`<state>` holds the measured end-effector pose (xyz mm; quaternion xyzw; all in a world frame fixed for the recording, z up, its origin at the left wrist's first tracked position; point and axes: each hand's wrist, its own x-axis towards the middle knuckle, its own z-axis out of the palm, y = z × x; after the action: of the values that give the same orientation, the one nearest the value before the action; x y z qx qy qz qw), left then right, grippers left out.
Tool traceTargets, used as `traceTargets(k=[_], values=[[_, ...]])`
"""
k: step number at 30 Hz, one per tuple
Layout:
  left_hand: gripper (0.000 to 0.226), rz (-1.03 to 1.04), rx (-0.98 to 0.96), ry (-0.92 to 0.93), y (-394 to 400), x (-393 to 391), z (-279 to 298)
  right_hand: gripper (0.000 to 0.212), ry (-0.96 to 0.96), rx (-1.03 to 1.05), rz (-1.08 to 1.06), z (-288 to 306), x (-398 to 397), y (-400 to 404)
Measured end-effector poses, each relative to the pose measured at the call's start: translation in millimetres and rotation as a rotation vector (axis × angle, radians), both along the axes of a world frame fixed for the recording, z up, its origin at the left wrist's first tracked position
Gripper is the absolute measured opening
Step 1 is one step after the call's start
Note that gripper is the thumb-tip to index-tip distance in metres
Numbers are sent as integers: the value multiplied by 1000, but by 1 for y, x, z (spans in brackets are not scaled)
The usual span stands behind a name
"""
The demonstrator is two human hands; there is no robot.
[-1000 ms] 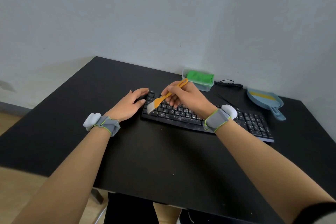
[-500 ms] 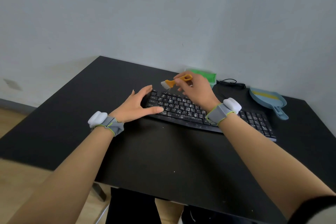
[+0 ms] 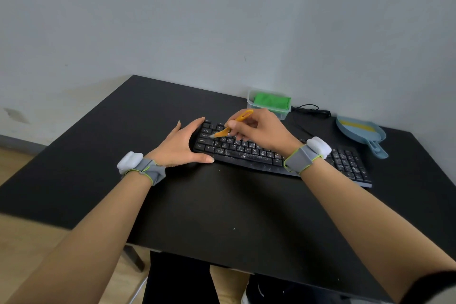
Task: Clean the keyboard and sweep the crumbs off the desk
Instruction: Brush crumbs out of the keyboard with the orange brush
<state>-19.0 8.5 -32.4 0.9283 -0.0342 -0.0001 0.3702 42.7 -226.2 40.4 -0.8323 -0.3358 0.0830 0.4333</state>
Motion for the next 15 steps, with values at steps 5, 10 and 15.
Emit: traceTargets(k=[5, 10, 15], values=[[121, 15, -10, 10, -2, -1, -1, 18, 155, 228, -33, 3, 0, -9], [118, 31, -4, 21, -4, -3, 1, 16, 227, 389, -255, -10, 7, -3], [113, 38, 1, 10, -3, 0, -2, 14, 421, 440, -405, -21, 12, 4]])
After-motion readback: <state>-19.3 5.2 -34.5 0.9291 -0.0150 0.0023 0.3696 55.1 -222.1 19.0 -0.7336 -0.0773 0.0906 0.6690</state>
